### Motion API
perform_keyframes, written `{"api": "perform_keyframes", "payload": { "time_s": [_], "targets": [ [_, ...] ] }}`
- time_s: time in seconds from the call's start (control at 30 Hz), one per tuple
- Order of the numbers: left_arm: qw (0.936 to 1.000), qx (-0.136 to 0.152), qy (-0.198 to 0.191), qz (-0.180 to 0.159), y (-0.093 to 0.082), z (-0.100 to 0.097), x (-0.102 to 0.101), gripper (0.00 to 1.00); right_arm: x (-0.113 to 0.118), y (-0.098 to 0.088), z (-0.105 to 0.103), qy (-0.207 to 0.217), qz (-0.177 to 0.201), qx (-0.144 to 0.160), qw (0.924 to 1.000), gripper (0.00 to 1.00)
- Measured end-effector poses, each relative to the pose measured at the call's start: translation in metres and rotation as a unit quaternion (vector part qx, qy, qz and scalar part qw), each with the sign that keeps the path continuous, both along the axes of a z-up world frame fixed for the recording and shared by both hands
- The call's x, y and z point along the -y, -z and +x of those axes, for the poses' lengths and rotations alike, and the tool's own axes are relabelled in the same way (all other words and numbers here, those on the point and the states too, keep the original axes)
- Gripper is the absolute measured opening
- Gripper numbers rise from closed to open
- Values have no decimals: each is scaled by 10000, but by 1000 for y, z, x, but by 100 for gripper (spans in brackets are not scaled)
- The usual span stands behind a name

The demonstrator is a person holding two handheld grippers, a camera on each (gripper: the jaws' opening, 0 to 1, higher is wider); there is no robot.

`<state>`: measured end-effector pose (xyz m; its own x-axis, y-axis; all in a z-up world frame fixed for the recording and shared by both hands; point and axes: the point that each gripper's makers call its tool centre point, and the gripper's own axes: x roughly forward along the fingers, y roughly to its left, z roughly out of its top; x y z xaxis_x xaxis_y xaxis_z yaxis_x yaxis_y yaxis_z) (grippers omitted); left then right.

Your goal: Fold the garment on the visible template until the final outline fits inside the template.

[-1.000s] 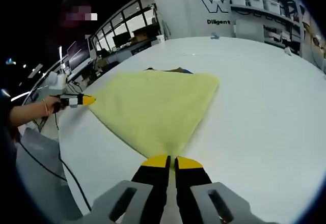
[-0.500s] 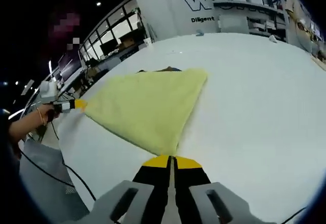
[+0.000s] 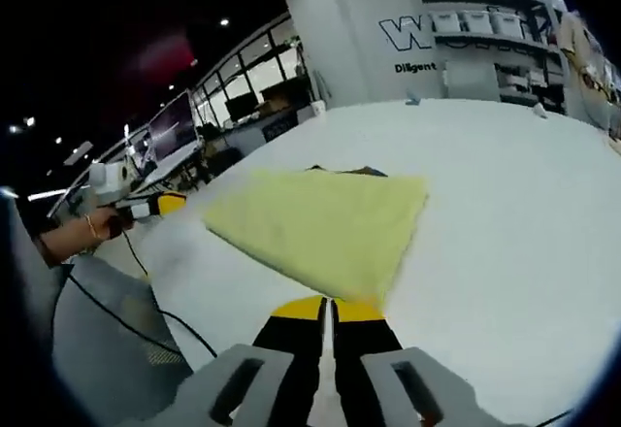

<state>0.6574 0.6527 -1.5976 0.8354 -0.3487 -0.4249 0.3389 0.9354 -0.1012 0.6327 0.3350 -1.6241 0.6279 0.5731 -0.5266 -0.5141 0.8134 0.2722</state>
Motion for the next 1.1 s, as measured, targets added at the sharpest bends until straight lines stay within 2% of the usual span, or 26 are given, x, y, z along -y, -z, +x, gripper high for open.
{"api": "perform_keyframes", "payload": {
  "time_s": [0.07,0.1,0.2,0.27,0.3,0.33,0.37,0.43,0.47,0.6,0.7,0.8,0.83,0.87,0.93,1.0,1.03,1.1],
  "targets": [
    [9998,199,-44,-42,-6,-10,-8,34,-6,-9,-5,-183,-185,348,9991,16],
    [9997,225,-59,-64,-7,-12,-9,39,-5,-9,-5,-202,-235,450,9985,28],
    [9994,236,-99,-223,-14,-21,-6,51,-7,-20,-5,-175,-229,766,9966,54],
    [9990,303,-115,-311,-18,-23,-5,61,-8,-28,-6,-123,-152,981,9950,63],
    [9980,432,-129,-453,-26,-26,-3,67,-9,-28,-7,-119,-140,996,9949,67],
    [9974,592,-69,-412,-32,-29,0,71,-10,-30,-11,-125,-141,1012,9947,69],
    [9970,679,-76,-369,-34,-32,3,73,-9,-32,-9,-255,-388,1112,9927,70],
    [9976,555,-30,-416,-34,-34,10,77,-11,-34,-13,-305,-403,1097,9927,72],
    [9974,622,-1,-353,-36,-34,12,77,-12,-36,-17,-335,-446,1135,9920,72],
    [9976,598,103,-341,-41,-38,22,78,-8,-42,-28,-447,-719,1272,9883,73],
    [9973,690,215,-112,-47,-44,21,78,1,-43,-33,-407,-972,1379,9848,75],
    [9973,687,247,-11,-46,-52,16,80,4,-36,-36,-309,-917,1284,9870,75],
    [9974,675,245,-13,-46,-54,14,80,4,-33,-36,-276,-878,1241,9880,74],
    [9979,626,167,-62,-42,-56,9,80,5,-25,-38,-228,-866,1064,9903,73],
    [9983,559,100,-117,-39,-58,6,79,5,-25,-39,-271,-960,1006,9899,69],
    [9984,533,86,-144,-40,-59,9,79,7,-28,-37,-242,-1006,1115,9884,69],
    [9980,607,63,-153,-45,-57,11,78,5,-33,-36,-234,-960,1238,9874,71],
    [9977,644,53,-190,-45,-57,11,77,3,-33,-36,-237,-971,1220,9875,72]
  ]
}}
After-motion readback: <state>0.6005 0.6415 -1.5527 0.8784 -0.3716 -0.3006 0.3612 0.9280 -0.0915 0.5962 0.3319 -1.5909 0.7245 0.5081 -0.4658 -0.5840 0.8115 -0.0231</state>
